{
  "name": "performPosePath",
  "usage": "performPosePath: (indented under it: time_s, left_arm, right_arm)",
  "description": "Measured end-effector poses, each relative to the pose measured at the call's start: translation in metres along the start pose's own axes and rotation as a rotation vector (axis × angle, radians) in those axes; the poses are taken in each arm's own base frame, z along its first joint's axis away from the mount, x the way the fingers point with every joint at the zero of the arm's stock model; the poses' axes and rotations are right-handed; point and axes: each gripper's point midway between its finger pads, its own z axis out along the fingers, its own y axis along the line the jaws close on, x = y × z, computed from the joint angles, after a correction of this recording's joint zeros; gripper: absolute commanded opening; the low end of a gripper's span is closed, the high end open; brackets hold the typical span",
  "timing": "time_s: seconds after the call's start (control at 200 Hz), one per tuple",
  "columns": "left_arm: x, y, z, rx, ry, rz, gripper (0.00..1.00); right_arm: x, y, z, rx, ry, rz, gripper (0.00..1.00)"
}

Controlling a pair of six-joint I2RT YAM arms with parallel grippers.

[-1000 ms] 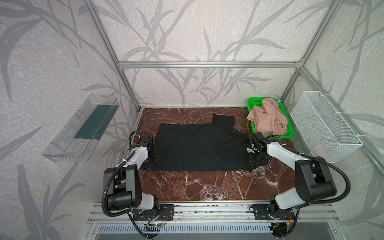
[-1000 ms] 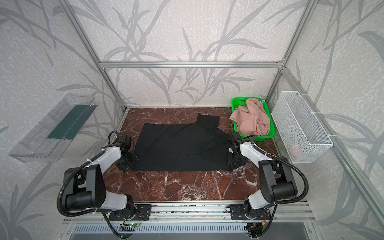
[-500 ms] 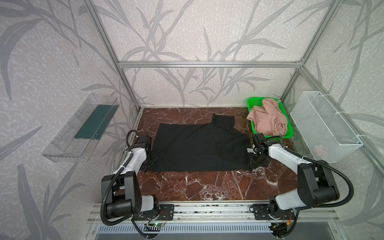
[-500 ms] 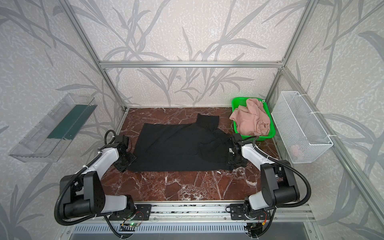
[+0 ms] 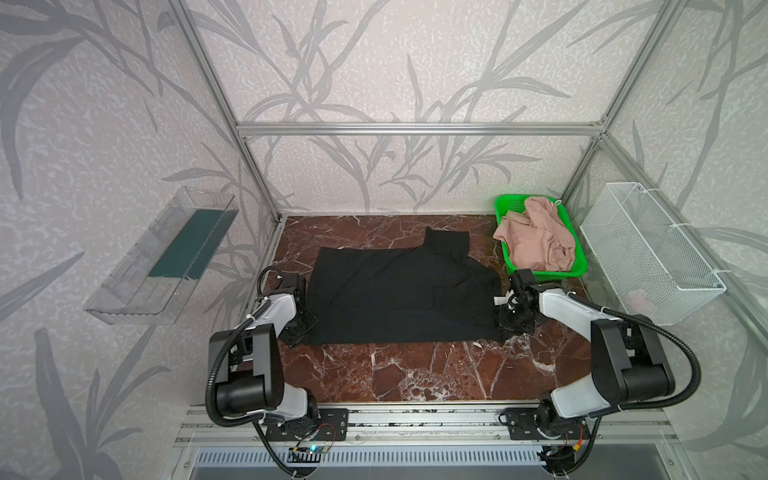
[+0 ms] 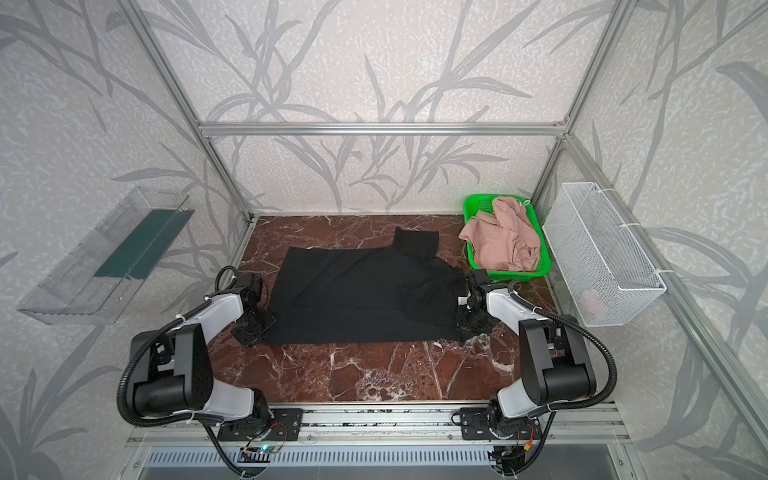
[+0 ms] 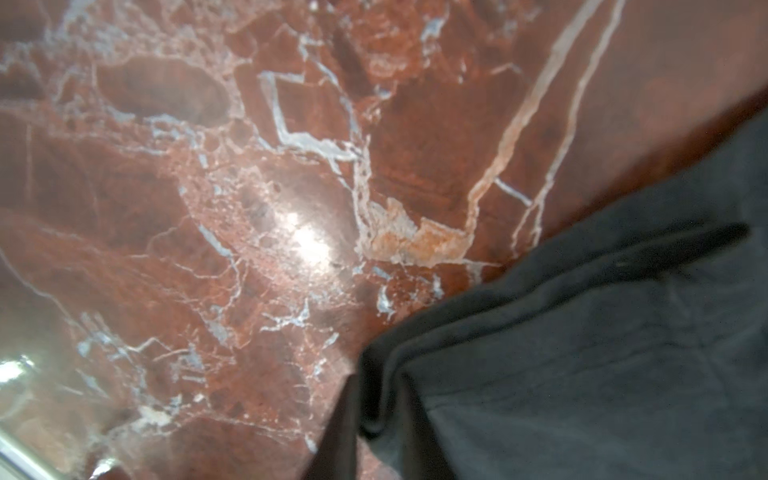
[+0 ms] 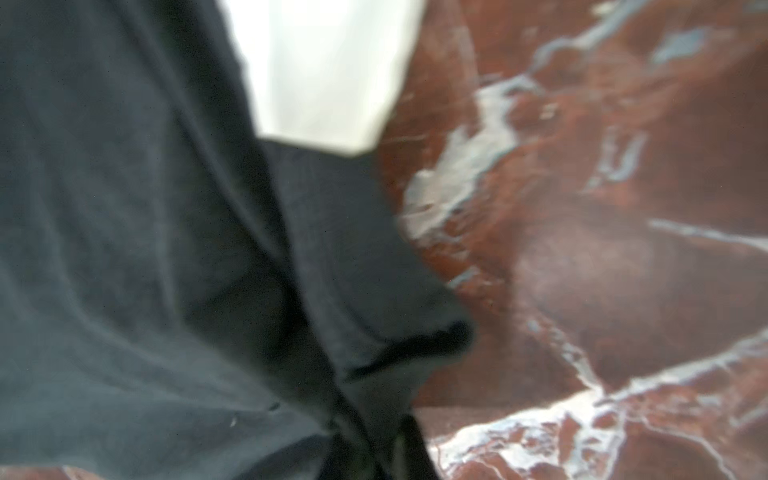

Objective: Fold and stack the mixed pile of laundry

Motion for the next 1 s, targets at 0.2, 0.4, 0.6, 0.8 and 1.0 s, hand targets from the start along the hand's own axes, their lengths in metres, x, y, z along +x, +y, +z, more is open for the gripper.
performPosePath:
  time_s: [0.2, 0.4, 0.6, 0.8, 1.0]
  left_arm:
    - [0.003, 0.015, -0.007, -0.031, -0.023, -0.036, 0.05]
    - [0.017, 0.035, -0.016, -0.059, -0.023, -0.091, 0.24]
    - [0.016, 0.047, -0.027, -0.047, -0.063, -0.157, 0.68]
    - [-0.017, 0.029, -0.063, 0.038, -0.150, -0.091, 0.68]
    - [-0.065, -0.061, -0.097, 0.331, -0.170, 0.095, 0.67]
  right_arm:
    - [0.024, -0.009, -0.006, 0.007, 0.015, 0.046, 0.03]
    - [0.042, -0.016, -0.026, 0.004, -0.022, 0.107, 0.31]
    - [0.039, -0.030, -0.055, 0.066, -0.135, 0.130, 0.59]
    - [0.006, -0.022, -0.098, 0.076, -0.274, 0.058, 0.69]
    - [-0.048, 0.026, -0.126, -0.063, -0.370, -0.114, 0.70]
